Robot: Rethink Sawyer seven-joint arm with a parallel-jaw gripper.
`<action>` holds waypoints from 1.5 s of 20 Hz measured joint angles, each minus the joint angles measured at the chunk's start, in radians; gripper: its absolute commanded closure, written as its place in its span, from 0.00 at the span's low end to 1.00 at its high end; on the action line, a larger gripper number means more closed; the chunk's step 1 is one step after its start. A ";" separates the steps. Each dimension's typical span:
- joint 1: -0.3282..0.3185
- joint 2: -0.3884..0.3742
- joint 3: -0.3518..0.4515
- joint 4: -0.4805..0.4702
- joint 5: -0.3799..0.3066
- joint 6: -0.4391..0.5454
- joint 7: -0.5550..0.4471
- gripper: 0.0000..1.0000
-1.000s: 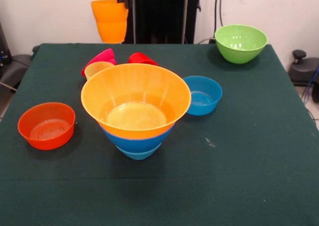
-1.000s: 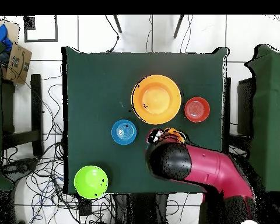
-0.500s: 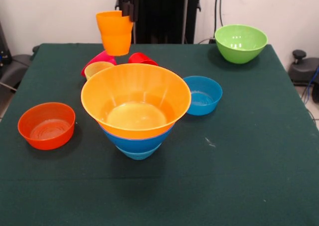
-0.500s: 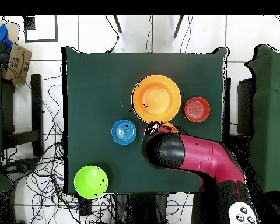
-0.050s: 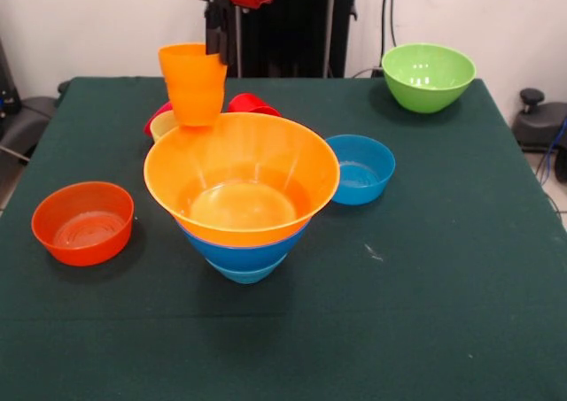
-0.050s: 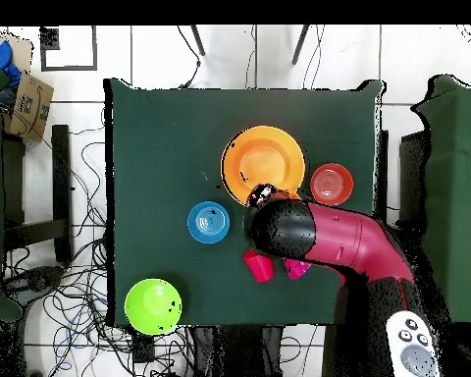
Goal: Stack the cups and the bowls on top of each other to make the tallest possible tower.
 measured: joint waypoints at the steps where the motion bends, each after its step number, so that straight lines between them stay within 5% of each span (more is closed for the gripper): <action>1: 0.003 0.005 -0.002 -0.009 0.004 0.000 0.000 1.00; 26: 0.224 0.159 -0.156 -0.246 0.118 0.023 0.062 1.00; 27: 0.239 0.169 -0.172 -0.249 0.124 0.023 0.063 0.00; 30: 0.242 0.170 -0.177 -0.249 0.131 0.023 0.063 0.00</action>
